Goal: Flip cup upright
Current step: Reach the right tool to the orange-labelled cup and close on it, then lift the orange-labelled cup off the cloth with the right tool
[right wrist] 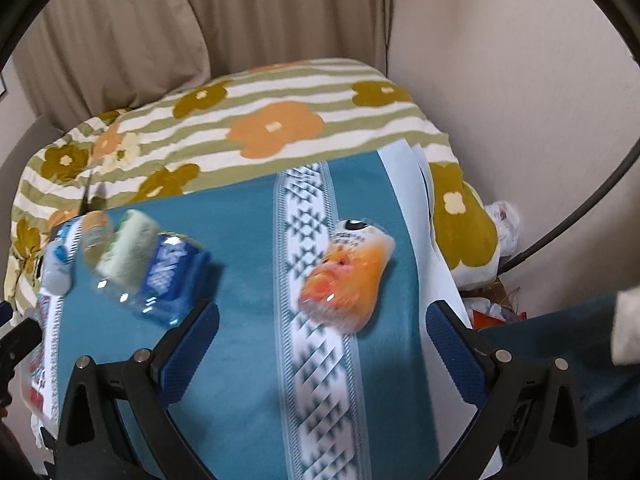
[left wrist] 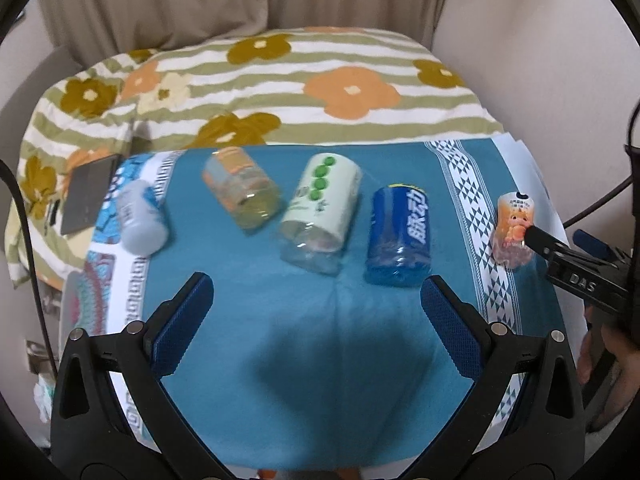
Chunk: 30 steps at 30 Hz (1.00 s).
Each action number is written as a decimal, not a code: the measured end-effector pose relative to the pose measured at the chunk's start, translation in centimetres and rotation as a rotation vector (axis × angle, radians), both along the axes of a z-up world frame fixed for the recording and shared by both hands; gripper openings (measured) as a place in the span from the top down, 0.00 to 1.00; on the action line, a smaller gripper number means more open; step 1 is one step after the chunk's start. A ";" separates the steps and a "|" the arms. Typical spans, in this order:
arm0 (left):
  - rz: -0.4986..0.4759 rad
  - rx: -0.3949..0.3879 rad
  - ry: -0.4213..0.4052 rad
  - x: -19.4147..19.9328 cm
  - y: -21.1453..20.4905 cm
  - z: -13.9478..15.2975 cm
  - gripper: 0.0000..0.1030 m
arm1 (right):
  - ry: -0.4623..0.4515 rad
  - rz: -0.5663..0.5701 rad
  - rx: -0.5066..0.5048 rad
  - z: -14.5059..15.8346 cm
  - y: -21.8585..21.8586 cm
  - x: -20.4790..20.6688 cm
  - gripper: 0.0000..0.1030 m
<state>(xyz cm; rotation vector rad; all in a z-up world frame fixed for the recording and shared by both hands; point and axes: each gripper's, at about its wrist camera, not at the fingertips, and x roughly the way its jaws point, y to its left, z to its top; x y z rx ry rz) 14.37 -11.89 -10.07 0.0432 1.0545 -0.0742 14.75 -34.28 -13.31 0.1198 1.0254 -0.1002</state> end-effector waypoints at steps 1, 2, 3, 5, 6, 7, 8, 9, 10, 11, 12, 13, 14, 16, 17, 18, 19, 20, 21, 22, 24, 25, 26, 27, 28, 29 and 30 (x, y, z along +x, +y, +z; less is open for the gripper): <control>-0.005 0.007 0.007 0.4 -0.6 -0.3 0.00 | 0.008 0.000 0.003 -0.6 -0.5 0.6 0.00; -0.010 0.014 0.014 0.9 -1.2 -0.6 0.00 | 0.017 0.001 0.006 -1.1 -0.9 1.1 0.00; -0.012 0.015 0.018 1.1 -1.5 -0.7 0.00 | 0.025 0.004 0.010 -1.6 -1.2 1.6 0.03; -0.016 0.015 0.034 1.7 -2.3 -1.3 0.00 | 0.049 0.014 0.022 -2.5 -1.6 2.4 0.07; -0.015 0.015 0.041 1.9 -2.5 -1.5 0.00 | 0.062 0.021 0.029 -3.1 -1.8 2.8 0.09; -0.013 0.015 0.049 2.2 -2.8 -1.8 0.00 | 0.068 0.028 0.034 -3.4 -1.7 3.1 0.10; -0.012 0.017 0.058 2.4 -3.0 -2.2 0.00 | 0.075 0.038 0.038 -3.7 -1.8 3.4 0.11; -0.011 0.019 0.062 2.5 -3.1 -2.4 0.00 | 0.080 0.045 0.040 -4.0 -1.7 3.6 0.12; -0.010 0.025 0.069 2.6 -3.4 -2.8 0.00 | 0.085 0.052 0.042 -4.3 -1.7 3.8 0.14; -0.009 0.028 0.075 2.7 -3.5 -3.0 0.00 | 0.091 0.057 0.044 -4.4 -1.5 4.0 0.15; -0.007 0.029 0.080 2.7 -3.6 -3.1 0.00 | 0.096 0.064 0.049 -4.7 -1.5 4.2 0.17; -0.004 0.029 0.088 2.7 -3.7 -3.4 0.00 | 0.102 0.067 0.051 -4.9 -1.5 4.2 0.17; -0.002 0.027 0.094 2.7 -3.7 -3.5 0.00 | 0.107 0.070 0.053 -5.2 -1.5 4.3 0.18; 0.003 0.024 0.103 2.7 -3.8 -3.8 0.00 | 0.118 0.078 0.053 -5.7 -1.6 4.5 0.24; 0.003 0.025 0.104 2.7 -3.8 -3.8 0.00 | 0.127 0.081 0.053 -6.0 -1.7 4.5 0.27; 0.004 0.027 0.106 2.7 -3.8 -3.9 0.00 | 0.134 0.082 0.055 -6.2 -1.8 4.6 0.29; 0.005 0.028 0.108 2.7 -3.9 -4.0 0.00 | 0.138 0.082 0.057 -6.4 -1.9 4.6 0.32; 0.005 0.028 0.110 2.7 -3.9 -4.0 0.00 | 0.139 0.084 0.060 -6.5 -2.0 4.6 0.34; 0.005 0.028 0.111 2.7 -3.9 -4.0 0.00 | 0.138 0.084 0.059 -6.5 -2.0 4.7 0.36; 0.004 0.028 0.111 2.7 -4.0 -4.0 0.00 | 0.138 0.085 0.055 -6.5 -2.1 4.7 0.37; 0.005 0.028 0.110 2.7 -4.0 -4.0 0.00 | 0.138 0.089 0.048 -6.4 -2.0 4.8 0.38; 0.005 0.027 0.109 2.7 -4.0 -4.0 0.00 | 0.138 0.090 0.048 -6.3 -2.0 4.8 0.38; 0.006 0.025 0.108 2.7 -4.0 -4.0 0.00 | 0.135 0.091 0.049 -6.2 -2.0 4.7 0.38; 0.006 0.023 0.104 2.6 -3.9 -3.9 0.00 | 0.132 0.093 0.049 -6.1 -2.0 4.7 0.39; 0.006 0.021 0.101 2.6 -3.8 -3.8 0.00 | 0.131 0.094 0.049 -6.1 -2.0 4.7 0.39; 0.005 0.018 0.097 2.5 -3.7 -3.7 0.00 | 0.129 0.094 0.048 -6.0 -1.9 4.7 0.40; 0.004 0.016 0.095 2.4 -3.6 -3.6 0.00 | 0.127 0.094 0.048 -5.9 -1.9 4.6 0.40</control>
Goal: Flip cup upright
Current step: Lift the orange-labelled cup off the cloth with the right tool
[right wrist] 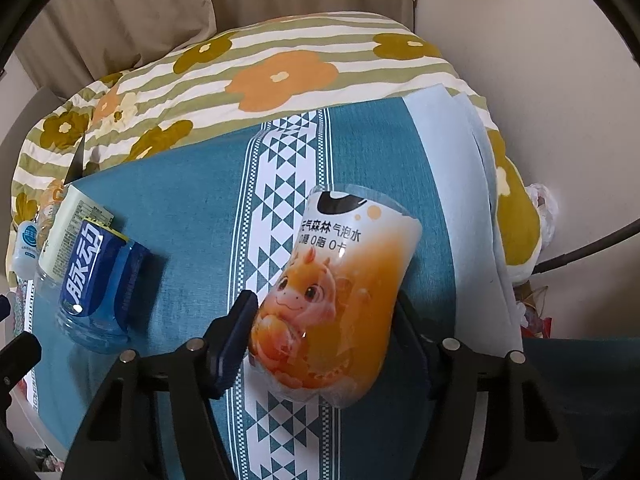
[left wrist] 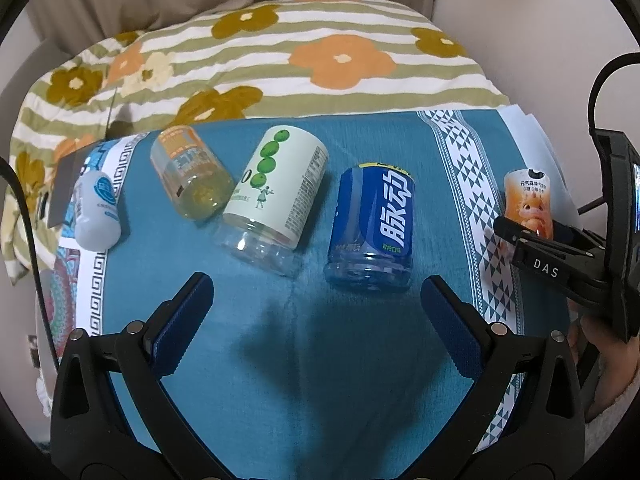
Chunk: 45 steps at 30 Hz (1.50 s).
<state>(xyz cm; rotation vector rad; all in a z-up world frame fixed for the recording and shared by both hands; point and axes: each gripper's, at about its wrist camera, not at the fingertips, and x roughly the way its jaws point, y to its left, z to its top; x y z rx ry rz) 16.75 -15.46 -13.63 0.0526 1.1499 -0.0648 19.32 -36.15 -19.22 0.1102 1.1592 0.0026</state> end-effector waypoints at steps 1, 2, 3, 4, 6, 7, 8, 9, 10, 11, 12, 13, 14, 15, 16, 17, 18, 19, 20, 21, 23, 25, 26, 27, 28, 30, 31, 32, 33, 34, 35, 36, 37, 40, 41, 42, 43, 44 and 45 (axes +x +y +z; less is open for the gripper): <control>-0.001 -0.002 -0.003 -0.1 0.1 0.1 0.00 | -0.002 0.000 0.000 0.1 0.1 -0.1 0.40; -0.002 -0.004 -0.007 -0.2 0.3 0.3 0.00 | -0.004 0.001 -0.001 0.3 0.2 -0.2 0.40; -0.002 -0.007 -0.011 -0.3 0.5 0.5 0.00 | -0.008 0.000 -0.002 0.4 0.3 -0.2 0.40; -0.003 -0.010 -0.015 -0.5 0.7 0.6 0.00 | -0.014 0.001 -0.001 0.7 0.5 -0.4 0.40; -0.006 -0.015 -0.023 -0.7 1.2 1.0 0.00 | -0.027 0.001 -0.005 1.4 0.9 -0.7 0.40; -0.008 -0.018 -0.029 -0.9 1.6 1.3 0.00 | -0.034 0.001 -0.004 1.9 1.1 -0.9 0.40; -0.010 -0.022 -0.036 -1.2 1.9 1.6 0.00 | -0.039 0.002 -0.004 2.2 1.3 -1.0 0.41; -0.010 -0.025 -0.042 -1.4 2.3 1.9 0.00 | -0.049 0.003 -0.002 2.8 1.6 -1.4 0.41; -0.011 -0.028 -0.048 -1.8 2.7 2.1 0.00 | -0.056 0.005 -0.002 3.2 1.9 -1.7 0.41; -0.011 -0.030 -0.052 -2.0 3.1 2.3 0.00 | -0.065 0.009 -0.001 3.8 2.4 -2.0 0.41; -0.011 -0.033 -0.059 -2.3 3.5 2.6 0.00 | -0.073 0.012 0.002 4.3 2.9 -2.4 0.41; -0.011 -0.036 -0.065 -2.8 4.2 2.9 0.00 | -0.079 0.016 0.006 4.7 3.4 -2.7 0.41; -0.011 -0.037 -0.068 -3.0 4.6 3.2 0.00 | -0.085 0.025 0.011 5.2 4.1 -3.1 0.41; -0.010 -0.040 -0.073 -3.3 5.2 3.4 0.00 | -0.089 0.031 0.014 5.6 4.6 -3.3 0.41; -0.009 -0.044 -0.080 -3.8 6.0 3.7 0.00 | -0.096 0.041 0.020 6.0 5.5 -3.8 0.41; -0.007 -0.044 -0.084 -4.2 6.6 3.8 0.00 | -0.098 0.047 0.022 6.2 6.1 -4.0 0.41; -0.005 -0.044 -0.089 -4.6 7.3 4.0 0.00 | -0.102 0.056 0.026 6.5 7.1 -4.5 0.41; -0.002 -0.042 -0.093 -5.0 8.0 4.1 0.00 | -0.104 0.063 0.030 6.6 7.8 -4.8 0.41; 0.003 -0.041 -0.095 -5.5 8.9 4.2 0.00 | -0.105 0.072 0.035 6.7 8.8 -5.2 0.41; 0.009 -0.041 -0.095 -5.9 9.8 4.3 0.00 | -0.104 0.080 0.041 6.8 9.6 -5.6 0.41; 0.022 -0.046 -0.095 -6.7 11.3 4.5 0.00 | -0.099 0.096 0.052 6.7 11.3 -6.4 0.41; 0.033 -0.048 -0.095 -7.4 12.9 4.5 0.00 | -0.090 0.113 0.061 6.4 13.3 -7.1 0.41; 0.037 -0.046 -0.094 -7.8 13.7 4.4 0.00 | -0.085 0.121 0.068 6.1 14.1 -7.4 0.41; 0.041 -0.043 -0.092 -8.2 14.3 4.2 0.00 | -0.081 0.126 0.073 6.0 14.7 -7.7 0.40; 0.044 -0.041 -0.090 -8.5 14.9 4.1 0.00 | -0.073 0.136 0.081 5.5 15.7 -8.0 0.41; 0.051 -0.039 -0.082 -9.0 16.1 3.6 0.00 | -0.059 0.152 0.089 4.8 17.3 -8.6 0.41; 0.057 -0.038 -0.078 -9.4 16.9 3.2 0.00 | -0.052 0.159 0.091 4.4 17.9 -8.8 0.40; 0.061 -0.037 -0.073 -9.6 17.5 2.9 0.00 | -0.043 0.167 0.094 3.9 18.7 -9.0 0.40; 0.064 -0.038 -0.068 -9.7 17.9 2.7 0.00 | -0.034 0.172 0.095 3.4 19.3 -9.2 0.40; 0.064 -0.040 -0.064 -9.8 18.3 2.5 0.00 | -0.025 0.176 0.098 2.9 19.7 -9.4 0.40; 0.063 -0.045 -0.058 -9.9 18.8 2.2 0.00 | -0.013 0.181 0.106 2.4 20.3 -9.5 0.40; 0.060 -0.046 -0.054 -10.1 19.1 2.0 0.00 | -0.005 0.183 0.105 1.9 20.7 -9.7 0.40; 0.059 -0.045 -0.050 -10.2 19.3 1.8 0.00 | 0.001 0.184 0.102 1.6 21.1 -9.9 0.40; 0.051 -0.046 -0.039 -10.2 19.8 1.2 0.00 | 0.010 0.184 0.099 0.4 21.8 -10.4 0.40; 0.049 -0.047 -0.037 -10.2 20.0 1.0 0.00 | 0.012 0.183 0.096 0.1 22.0 -10.5 0.40; 0.048 -0.047 -0.037 -10.3 20.0 1.0 0.00 | 0.015 0.180 0.090 -0.2 22.1 -10.6 0.40; 0.046 -0.050 -0.034 -10.3 20.1 0.9 0.00 | 0.018 0.179 0.086 -0.4 22.2 -10.6 0.40; 0.044 -0.052 -0.033 -10.3 20.2 0.9 0.00 | 0.021 0.177 0.084 -0.6 22.2 -10.7 0.40; 0.042 -0.054 -0.032 -10.4 20.3 0.8 0.00 | 0.022 0.176 0.083 -0.7 22.2 -10.7 0.40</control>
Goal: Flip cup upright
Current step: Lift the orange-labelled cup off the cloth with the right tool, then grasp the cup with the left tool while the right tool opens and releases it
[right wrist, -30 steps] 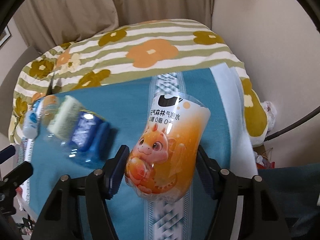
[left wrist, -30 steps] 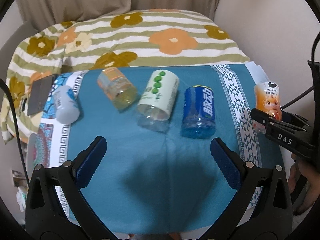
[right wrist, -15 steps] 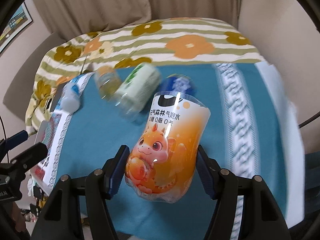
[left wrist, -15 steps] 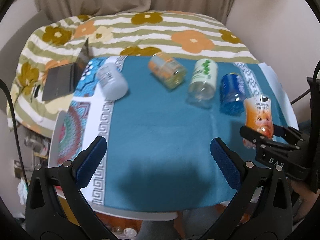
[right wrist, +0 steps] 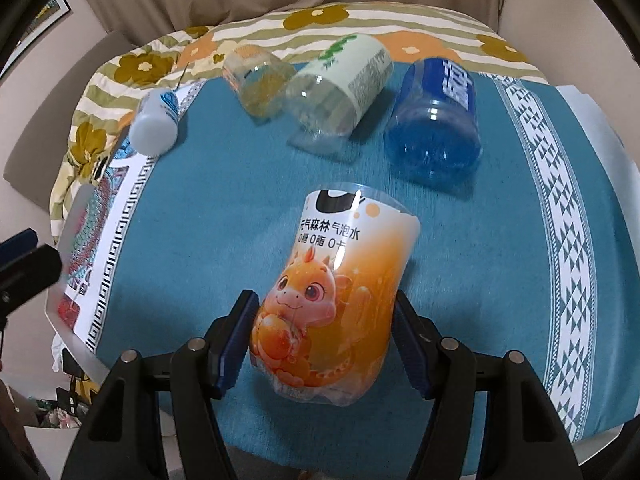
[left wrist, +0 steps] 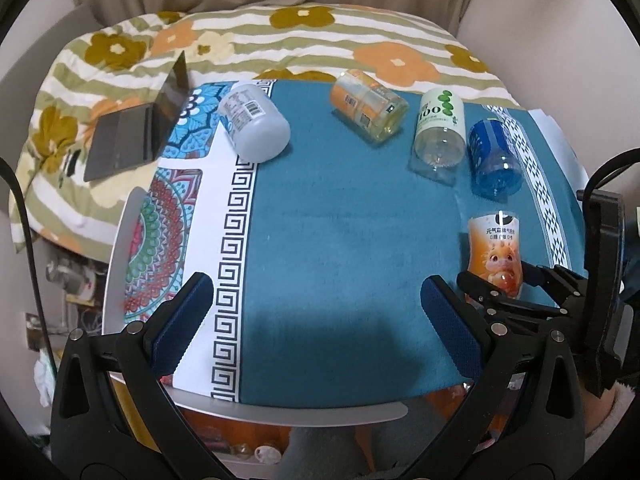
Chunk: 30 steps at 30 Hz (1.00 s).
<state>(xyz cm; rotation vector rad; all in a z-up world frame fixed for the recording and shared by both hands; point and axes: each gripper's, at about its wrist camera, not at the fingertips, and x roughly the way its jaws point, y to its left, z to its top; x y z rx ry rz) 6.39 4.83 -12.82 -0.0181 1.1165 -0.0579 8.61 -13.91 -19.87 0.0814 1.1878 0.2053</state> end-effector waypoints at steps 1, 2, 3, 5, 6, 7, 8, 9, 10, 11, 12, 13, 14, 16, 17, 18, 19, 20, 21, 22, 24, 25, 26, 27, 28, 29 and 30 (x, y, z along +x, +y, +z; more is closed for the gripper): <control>-0.003 -0.001 0.001 0.0 0.1 -0.1 0.00 | 0.001 0.001 -0.002 -0.1 0.0 -0.1 0.40; -0.005 -0.001 0.002 0.0 0.1 -0.1 0.00 | 0.000 0.003 -0.004 -0.2 0.0 -0.1 0.40; -0.007 -0.002 0.002 -0.1 0.1 -0.1 0.00 | 0.000 0.003 -0.009 -0.3 0.0 -0.2 0.39; -0.009 -0.006 0.001 -0.1 0.1 0.0 0.00 | 0.007 0.011 -0.005 -0.4 0.2 0.0 0.39; -0.012 -0.007 0.001 -0.1 0.0 0.0 0.00 | 0.009 0.014 0.000 -0.4 0.2 -0.1 0.39; -0.014 -0.009 0.002 -0.2 0.0 0.1 0.00 | 0.008 0.014 0.004 -0.4 0.4 0.0 0.39; -0.015 -0.010 0.002 -0.2 0.0 0.1 0.00 | 0.007 0.014 0.010 -0.4 0.4 -0.1 0.39; -0.018 -0.011 0.000 -0.3 -0.1 0.2 0.00 | 0.007 0.015 0.016 -0.4 0.4 -0.1 0.38; -0.019 -0.010 -0.001 -0.3 -0.1 0.3 0.00 | 0.006 0.015 0.014 -0.4 0.5 -0.2 0.36; -0.021 -0.010 -0.002 -0.4 -0.1 0.4 0.00 | 0.004 0.015 0.013 -0.4 0.5 -0.3 0.32; -0.021 -0.010 -0.003 -0.5 -0.1 0.4 0.00 | 0.000 0.015 0.013 -0.3 0.6 -0.3 0.23; -0.023 -0.009 -0.005 -0.6 -0.1 0.5 0.00 | -0.008 0.014 0.016 -0.3 0.6 -0.5 0.17; -0.024 -0.009 -0.006 -0.7 -0.1 0.5 0.00 | -0.012 0.014 0.018 -0.2 0.8 -0.5 0.16; -0.025 -0.009 -0.007 -0.9 -0.1 0.6 0.00 | -0.020 0.015 0.018 -0.2 0.9 -0.6 0.16; -0.025 -0.009 -0.008 -1.0 0.0 0.7 0.00 | -0.025 0.014 0.015 -0.1 1.0 -0.6 0.16; -0.025 -0.010 -0.007 -1.0 0.0 0.7 0.00 | -0.032 0.013 0.014 0.0 1.0 -0.7 0.16; -0.025 -0.011 -0.009 -1.1 0.0 0.8 0.00 | -0.038 0.012 0.013 0.1 1.1 -0.7 0.16; -0.025 -0.011 -0.012 -1.2 0.1 1.0 0.00 | -0.045 0.010 0.012 0.2 1.1 -0.8 0.16; -0.026 -0.011 -0.015 -1.3 0.1 1.1 0.00 | -0.055 0.005 0.009 0.4 1.0 -1.0 0.11; -0.027 -0.011 -0.019 -1.4 0.1 1.5 0.00 | -0.063 0.001 0.008 0.6 1.0 -1.1 0.02; -0.031 -0.010 -0.026 -1.6 0.0 2.3 0.00 | -0.076 -0.018 0.008 1.4 0.5 -1.5 0.00; -0.036 -0.011 -0.030 -1.6 -0.1 2.7 0.00 | -0.080 -0.032 0.007 1.9 0.2 -1.7 0.00; -0.045 -0.013 -0.036 -1.5 -0.3 3.2 0.00 | -0.083 -0.042 0.009 2.4 -0.1 -1.8 0.00; -0.057 -0.011 -0.039 -1.5 -0.6 3.7 0.00 | -0.089 -0.058 0.017 3.2 -0.7 -2.0 0.00; -0.067 -0.007 -0.039 -1.3 -1.0 4.2 0.00 | -0.096 -0.069 0.024 3.8 -1.3 -2.2 0.00; -0.083 0.000 -0.039 -1.0 -1.6 4.7 0.00 | -0.101 -0.078 0.031 4.4 -1.9 -2.3 0.00; -0.098 0.004 -0.036 -0.7 -2.2 5.0 0.00 | -0.102 -0.082 0.037 4.9 -2.5 -2.4 0.00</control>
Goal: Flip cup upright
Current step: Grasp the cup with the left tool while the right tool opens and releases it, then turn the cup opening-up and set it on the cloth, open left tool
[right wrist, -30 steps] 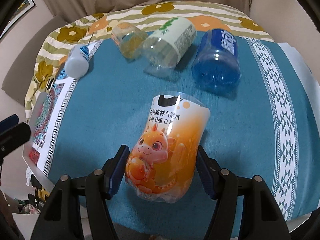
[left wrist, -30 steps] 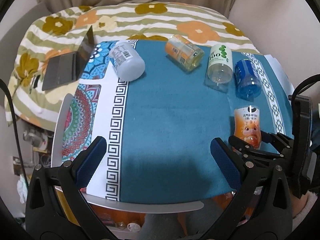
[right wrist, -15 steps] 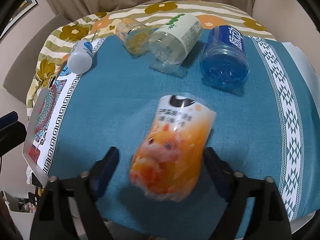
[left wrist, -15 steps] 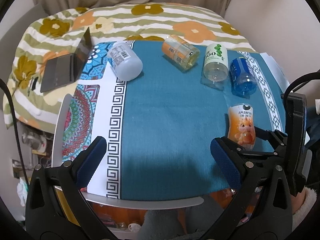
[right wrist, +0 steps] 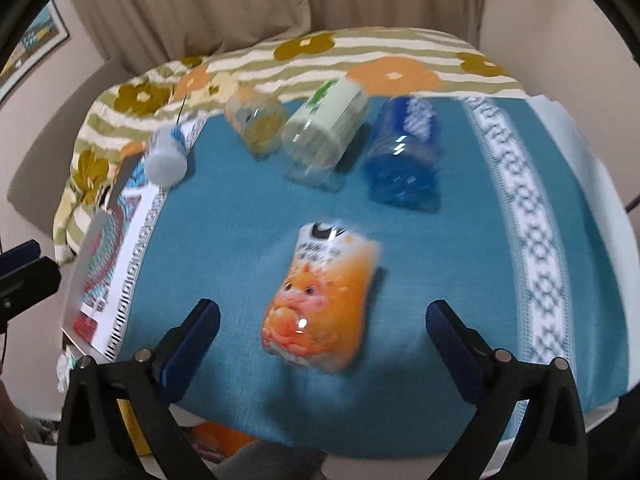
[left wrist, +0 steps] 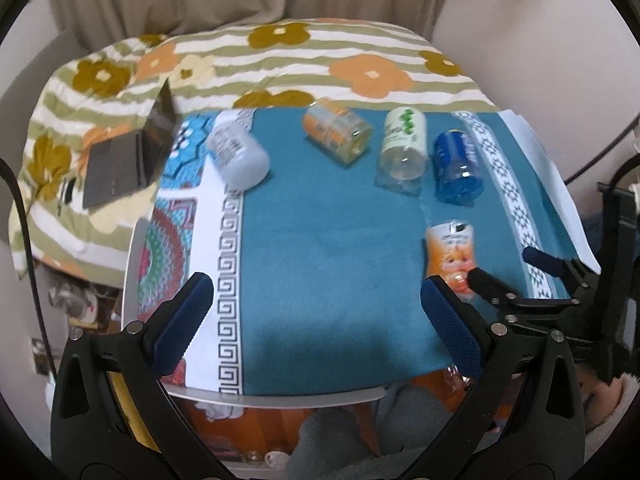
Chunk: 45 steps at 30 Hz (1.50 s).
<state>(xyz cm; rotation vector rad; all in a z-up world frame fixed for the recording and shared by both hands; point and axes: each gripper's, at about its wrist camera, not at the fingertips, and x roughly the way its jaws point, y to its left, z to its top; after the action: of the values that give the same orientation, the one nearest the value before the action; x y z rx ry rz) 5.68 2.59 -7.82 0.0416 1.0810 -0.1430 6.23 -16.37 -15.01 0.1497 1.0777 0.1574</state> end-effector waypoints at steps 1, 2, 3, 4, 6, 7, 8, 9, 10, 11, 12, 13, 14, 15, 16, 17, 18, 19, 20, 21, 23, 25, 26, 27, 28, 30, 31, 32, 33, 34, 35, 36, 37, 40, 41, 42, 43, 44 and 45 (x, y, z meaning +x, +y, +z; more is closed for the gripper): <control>-0.014 0.004 0.005 0.4 -0.7 0.3 0.00 | 0.009 -0.005 0.007 0.6 -0.9 0.0 0.00; -0.027 0.008 0.012 0.8 -1.6 0.5 0.00 | 0.032 -0.007 0.010 1.0 -1.9 0.0 0.00; -0.035 0.010 0.017 1.1 -2.3 0.6 0.00 | 0.054 -0.011 0.011 1.2 -2.8 0.1 0.00; -0.052 0.018 0.031 1.8 -3.6 0.7 0.00 | 0.061 -0.016 0.007 1.5 -3.7 0.1 0.00; -0.076 0.035 0.065 2.9 -5.8 0.5 0.00 | 0.053 -0.031 -0.008 2.0 -5.2 0.0 0.00; -0.086 0.046 0.080 3.4 -6.9 0.2 0.00 | 0.051 -0.042 -0.021 2.2 -6.3 0.1 0.00; -0.092 0.054 0.092 3.8 -7.8 0.0 0.00 | 0.053 -0.055 -0.037 2.2 -7.3 0.1 0.00; -0.102 0.066 0.114 4.3 -8.9 -0.4 0.00 | 0.056 -0.067 -0.059 2.1 -8.2 0.2 0.00; -0.112 0.082 0.146 5.0 -10.4 -1.2 0.00 | 0.060 -0.072 -0.076 2.0 -8.9 0.3 0.00; -0.117 0.088 0.163 5.2 -11.1 -1.7 0.00 | 0.067 -0.073 -0.098 1.8 -9.9 0.5 0.00; -0.122 0.098 0.194 5.6 -12.1 -2.5 0.00 | 0.070 -0.069 -0.106 1.7 -10.4 0.7 0.00; -0.122 0.109 0.233 6.3 -13.2 -3.5 0.00 | 0.074 -0.062 -0.112 1.4 -11.2 0.8 0.00; -0.120 0.114 0.251 6.5 -13.6 -4.1 0.00 | 0.078 -0.053 -0.110 1.1 -11.9 1.0 0.00; -0.115 0.127 0.284 7.1 -14.5 -5.1 0.00 | 0.082 -0.046 -0.101 0.8 -12.5 1.2 0.00; -0.112 0.136 0.309 7.4 -14.9 -5.7 0.00 | 0.088 -0.038 -0.092 0.4 -13.0 1.3 0.00; -0.109 0.145 0.331 7.8 -15.4 -6.3 0.00 | 0.097 -0.032 -0.083 -0.1 -13.5 1.5 0.00; -0.105 0.152 0.353 8.0 -15.8 -6.9 0.00 | 0.105 -0.028 -0.075 -0.5 -13.9 1.6 0.00; -0.103 0.156 0.369 8.2 -16.0 -7.4 0.02 | 0.116 -0.021 -0.063 -1.1 -14.4 2.0 0.00; -0.100 0.160 0.388 8.5 -16.3 -7.9 0.02 | 0.122 -0.016 -0.056 -1.5 -14.7 2.2 0.00; -0.095 0.162 0.410 8.8 -16.6 -8.4 0.02 | 0.128 -0.013 -0.053 -1.9 -15.0 2.4 0.00; -0.082 0.162 0.452 9.4 -16.9 -9.4 0.05 | 0.138 -0.004 -0.048 -2.5 -15.3 2.8 0.00; -0.075 0.165 0.485 9.9 -17.2 -10.1 0.10 | 0.144 0.003 -0.035 -3.0 -15.8 3.2 0.00; -0.072 0.169 0.496 10.1 -17.3 -10.4 0.12 | 0.146 0.006 -0.027 -3.2 -16.0 3.4 0.00; -0.069 0.174 0.508 10.3 -17.5 -10.7 0.13 | 0.147 0.008 -0.022 -3.3 -16.1 3.5 0.00; -0.066 0.180 0.521 10.4 -17.6 -11.1 0.13 | 0.147 0.011 -0.016 -3.5 -16.4 3.7 0.00; -0.061 0.189 0.538 10.6 -17.8 -11.6 0.18 | 0.149 0.016 -0.009 -3.7 -16.6 3.9 0.00; -0.059 0.191 0.551 10.7 -17.9 -11.9 0.20 | 0.149 0.018 -0.007 -3.8 -16.8 4.1 0.00; -0.057 0.189 0.561 10.8 -18.0 -12.1 0.20 | 0.149 0.019 -0.005 -3.8 -16.9 4.1 0.00; -0.055 0.187 0.567 10.8 -18.0 -12.4 0.21 | 0.149 0.020 -0.002 -3.9 -16.9 4.2 0.00; -0.054 0.187 0.578 10.8 -18.1 -12.6 0.23 | 0.150 0.020 0.002 -4.0 -17.1 4.3 0.00; -0.054 0.188 0.583 10.8 -18.1 -12.8 0.30 | 0.151 0.019 0.006 -4.1 -17.2 4.4 0.00; -0.055 0.188 0.589 10.9 -18.2 -12.9 0.34 | 0.152 0.019 0.008 -4.1 -17.3 4.5 0.00; -0.055 0.187 0.594 10.8 -18.3 -13.1 0.41 | 0.152 0.017 0.010 -4.2 -17.4 4.5 0.00; -0.062 0.187 0.594 10.6 -18.5 -13.2 0.41 | 0.150 0.011 0.014 -4.2 -17.8 4.6 0.00; -0.064 0.185 0.593 10.6 -18.5 -13.2 0.41 | 0.147 0.007 0.015 -4.2 -17.9 4.6 0.00; -0.065 0.183 0.592 10.4 -18.6 -13.1 0.42 | 0.146 0.005 0.016 -4.1 -18.0 4.6 0.00; -0.066 0.179 0.592 10.3 -18.7 -13.1 0.42 | 0.143 0.002 0.018 -4.0 -18.1 4.5 0.00; -0.066 0.177 0.590 10.3 -18.8 -13.0 0.42 | 0.141 0.000 0.019 -3.9 -18.2 4.5 0.00; -0.064 0.170 0.584 10.2 -18.8 -12.7 0.42 | 0.139 -0.003 0.020 -3.8 -18.3 4.6 0.00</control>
<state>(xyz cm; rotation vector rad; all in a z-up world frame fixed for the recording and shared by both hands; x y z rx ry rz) 15.85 -16.18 -20.54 0.1963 1.6748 -0.1233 10.79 -34.65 -18.81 0.1816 1.2144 0.1569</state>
